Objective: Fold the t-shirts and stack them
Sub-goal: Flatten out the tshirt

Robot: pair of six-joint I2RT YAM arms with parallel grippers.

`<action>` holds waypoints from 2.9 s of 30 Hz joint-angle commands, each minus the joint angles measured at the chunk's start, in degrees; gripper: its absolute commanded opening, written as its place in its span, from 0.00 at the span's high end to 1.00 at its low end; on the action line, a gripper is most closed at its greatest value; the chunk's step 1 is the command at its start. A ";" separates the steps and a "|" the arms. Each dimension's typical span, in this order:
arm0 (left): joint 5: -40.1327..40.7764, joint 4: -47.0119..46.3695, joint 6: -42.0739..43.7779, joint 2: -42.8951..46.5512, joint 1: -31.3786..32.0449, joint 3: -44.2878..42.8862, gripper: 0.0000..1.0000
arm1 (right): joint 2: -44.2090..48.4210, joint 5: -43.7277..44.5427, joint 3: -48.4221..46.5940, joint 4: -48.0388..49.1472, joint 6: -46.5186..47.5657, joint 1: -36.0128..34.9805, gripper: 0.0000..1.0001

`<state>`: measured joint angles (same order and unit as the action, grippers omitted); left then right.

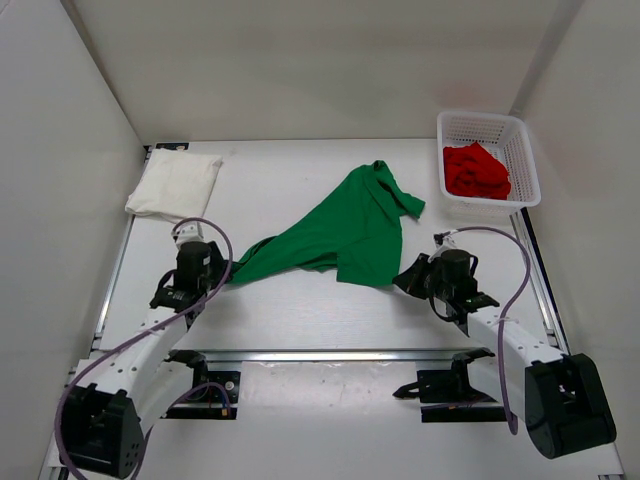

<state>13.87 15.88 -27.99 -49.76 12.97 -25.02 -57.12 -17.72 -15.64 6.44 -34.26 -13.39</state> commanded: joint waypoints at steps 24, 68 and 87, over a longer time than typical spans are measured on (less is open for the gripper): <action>-2.69 -6.65 1.62 -2.97 -1.54 2.44 0.50 | 0.78 -2.68 0.96 4.55 1.12 -0.94 1.00; -27.38 12.59 -1.80 -11.50 -12.26 -56.78 1.00 | 3.80 37.02 -62.68 -41.75 16.04 -16.84 1.00; -25.66 12.52 -6.47 -13.35 -20.19 -65.54 1.00 | -19.96 66.02 -106.00 -35.43 52.03 -41.64 1.00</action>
<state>-13.13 29.93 -33.50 -62.41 -7.75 -95.96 -79.22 55.66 -121.21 -14.52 29.78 -67.29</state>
